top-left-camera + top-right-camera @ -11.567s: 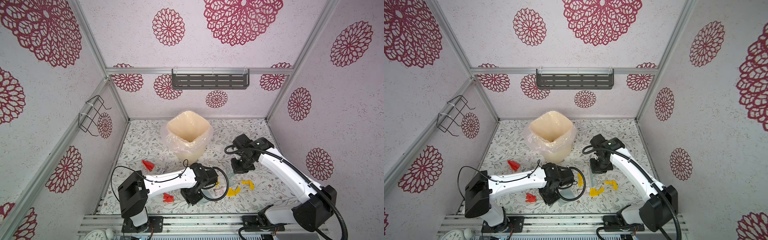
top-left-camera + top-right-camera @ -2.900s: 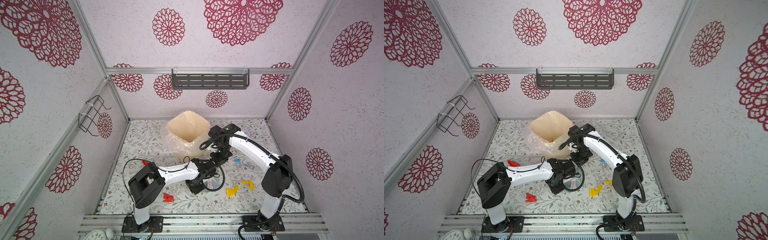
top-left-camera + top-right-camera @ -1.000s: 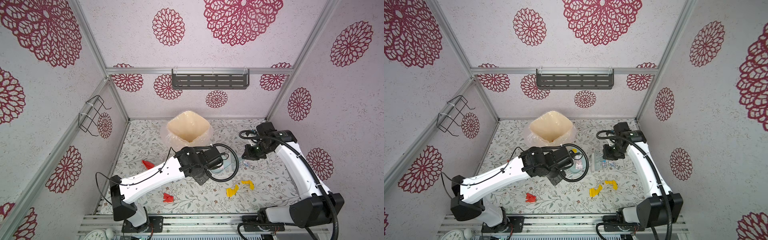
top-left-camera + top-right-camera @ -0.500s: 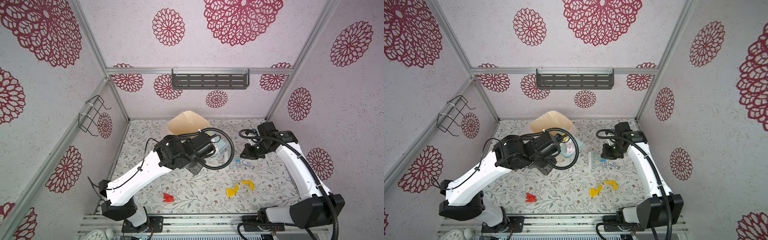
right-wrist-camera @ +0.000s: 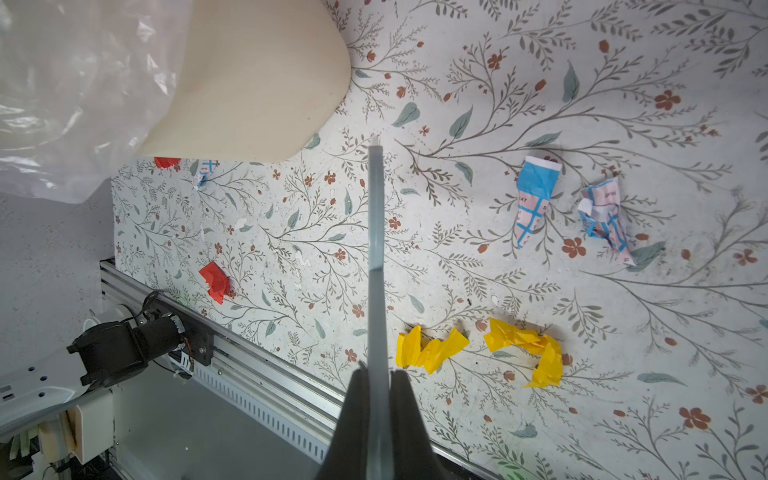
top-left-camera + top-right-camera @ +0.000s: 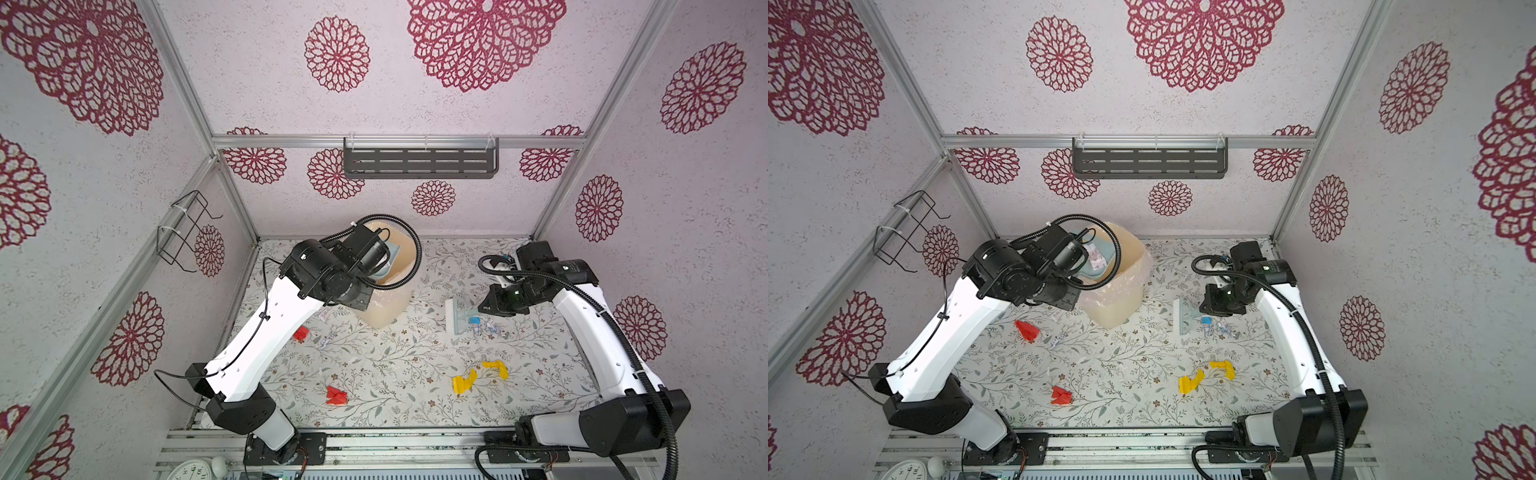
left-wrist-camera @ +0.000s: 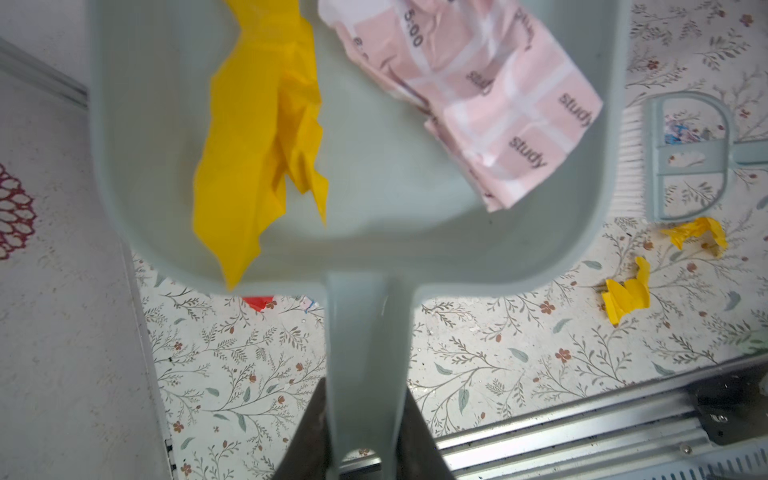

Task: Sweep away the paper scraps from the table
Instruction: 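Tip the dustpan over the beige bin with the left gripper to empty it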

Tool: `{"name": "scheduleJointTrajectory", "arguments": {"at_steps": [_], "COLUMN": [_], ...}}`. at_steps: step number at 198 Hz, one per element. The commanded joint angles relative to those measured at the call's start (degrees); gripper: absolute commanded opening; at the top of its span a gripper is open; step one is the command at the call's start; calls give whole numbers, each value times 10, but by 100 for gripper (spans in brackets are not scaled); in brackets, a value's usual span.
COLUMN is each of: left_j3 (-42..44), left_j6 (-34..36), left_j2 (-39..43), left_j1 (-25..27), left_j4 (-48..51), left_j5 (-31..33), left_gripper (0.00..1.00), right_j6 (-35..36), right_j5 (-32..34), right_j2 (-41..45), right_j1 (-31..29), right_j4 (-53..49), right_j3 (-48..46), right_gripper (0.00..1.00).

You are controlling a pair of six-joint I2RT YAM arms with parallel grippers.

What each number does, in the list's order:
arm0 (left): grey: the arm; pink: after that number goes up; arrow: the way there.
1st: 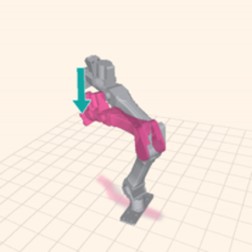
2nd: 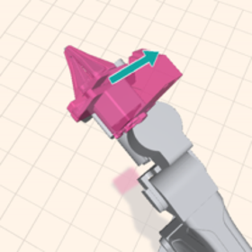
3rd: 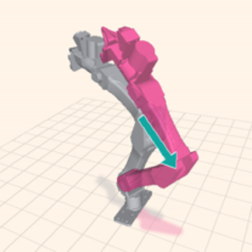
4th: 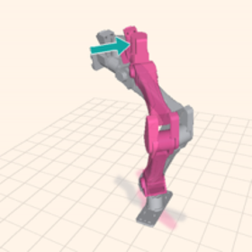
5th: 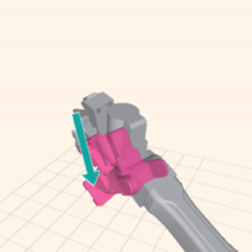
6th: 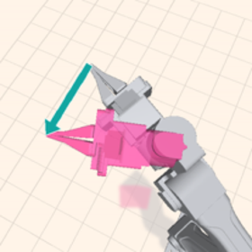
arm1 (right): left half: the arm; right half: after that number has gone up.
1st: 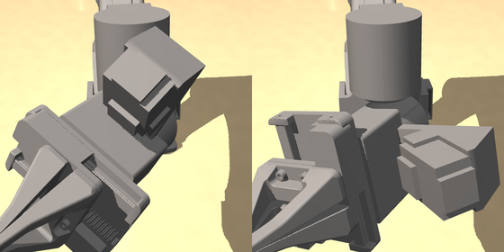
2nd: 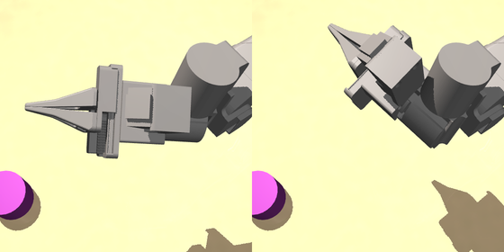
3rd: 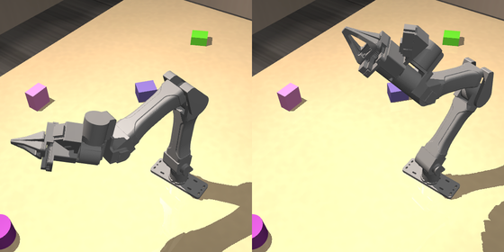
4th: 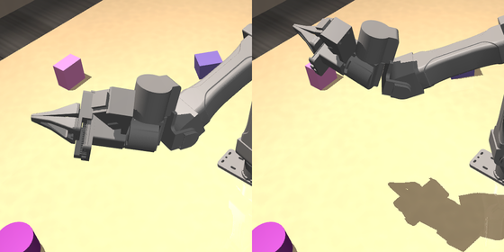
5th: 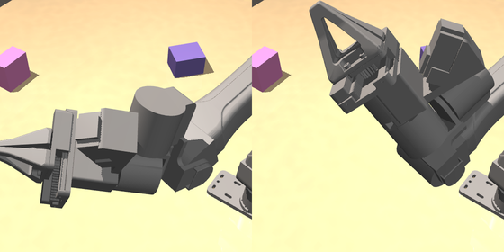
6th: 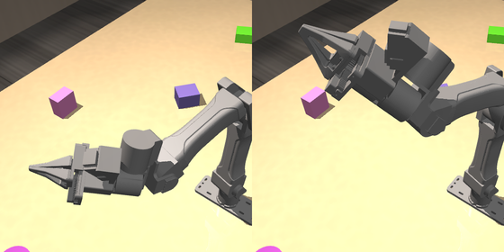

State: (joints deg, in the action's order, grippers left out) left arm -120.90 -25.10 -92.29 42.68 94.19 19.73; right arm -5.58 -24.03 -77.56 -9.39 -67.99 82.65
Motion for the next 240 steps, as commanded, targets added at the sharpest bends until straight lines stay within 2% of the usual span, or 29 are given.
{"name": "scheduleJointTrajectory", "arguments": {"at_steps": [1, 48, 95, 186, 240], "left_j3": [1, -8, -48, -39, 20], "left_j6": [16, 61, 107, 252, 377], "left_j2": [-1, -35, -94, -126, -129], "left_j1": [-37, -99, -114, -104, -91], "left_j4": [31, 12, 0, -59, -132], "left_j5": [4, 9, 69, 169, 246], "left_gripper": [0, 0, 0, 0, 0], "right_j6": [6, 6, 1, -5, 7], "right_j5": [-16, -8, -10, 0, 4], "right_j2": [2, 1, -6, -29, -50], "right_j1": [3, 2, 2, 2, 2], "right_j4": [-12, -21, -28, -62, -82], "right_j3": [15, 19, 27, 50, 61], "right_gripper": [0, 0, 0, 0, 0]}}
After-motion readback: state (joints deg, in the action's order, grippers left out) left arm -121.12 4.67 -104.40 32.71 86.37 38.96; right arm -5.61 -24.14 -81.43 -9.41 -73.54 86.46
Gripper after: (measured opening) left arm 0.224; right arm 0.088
